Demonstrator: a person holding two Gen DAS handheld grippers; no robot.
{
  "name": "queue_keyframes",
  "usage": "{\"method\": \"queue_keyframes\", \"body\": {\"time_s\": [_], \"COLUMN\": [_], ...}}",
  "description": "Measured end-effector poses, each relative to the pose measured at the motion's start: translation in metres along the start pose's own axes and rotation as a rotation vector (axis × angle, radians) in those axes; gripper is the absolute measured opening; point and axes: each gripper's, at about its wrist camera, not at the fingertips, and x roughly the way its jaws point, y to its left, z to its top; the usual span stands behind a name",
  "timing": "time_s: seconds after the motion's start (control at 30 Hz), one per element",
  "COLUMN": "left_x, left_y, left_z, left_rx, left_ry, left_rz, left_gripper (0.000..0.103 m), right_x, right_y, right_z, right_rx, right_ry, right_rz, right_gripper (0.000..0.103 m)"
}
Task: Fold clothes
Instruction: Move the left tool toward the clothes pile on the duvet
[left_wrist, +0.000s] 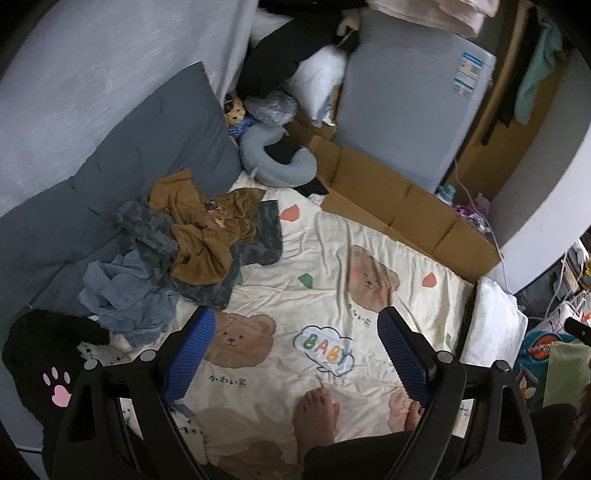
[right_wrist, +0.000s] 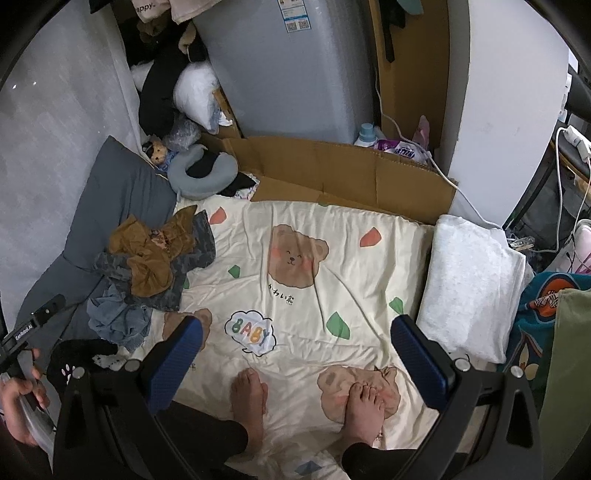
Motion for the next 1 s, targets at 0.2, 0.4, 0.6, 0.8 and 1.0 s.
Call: {"method": "queue_keyframes", "body": {"time_s": [0.2, 0.4, 0.6, 0.8, 1.0], "left_x": [0.013, 0.019, 0.018, 0.021, 0.032], "left_y": [0.029, 0.046, 0.055, 0.067, 0.078], "left_z": [0.008, 0.009, 0.009, 0.009, 0.014], "left_rx": [-0.033, -0.05, -0.056, -0.065, -0.077], "left_ry": [-0.002, -0.001, -0.005, -0.009, -0.005], "left_rz": [0.015, 0.015, 0.024, 0.034, 0.046], "left_gripper": [0.09, 0.09, 0.09, 0.09, 0.09], "right_x": [0.005, 0.008, 0.013, 0.021, 0.033], "right_y": [0.003, 0.006, 0.01, 0.008, 0.011], "right_z": [0.013, 0.021, 0.02, 0.022, 0.028], "right_rx": [-0.012, -0.022, -0.035, -0.028, -0.032], "right_ry": [-0.01, -0.013, -0.002, 0.001, 0.005], "right_rz": [-0.019, -0.035, -0.034, -0.031, 0.013], "right_gripper": [0.102, 0.102, 0.102, 0.102, 0.102]}}
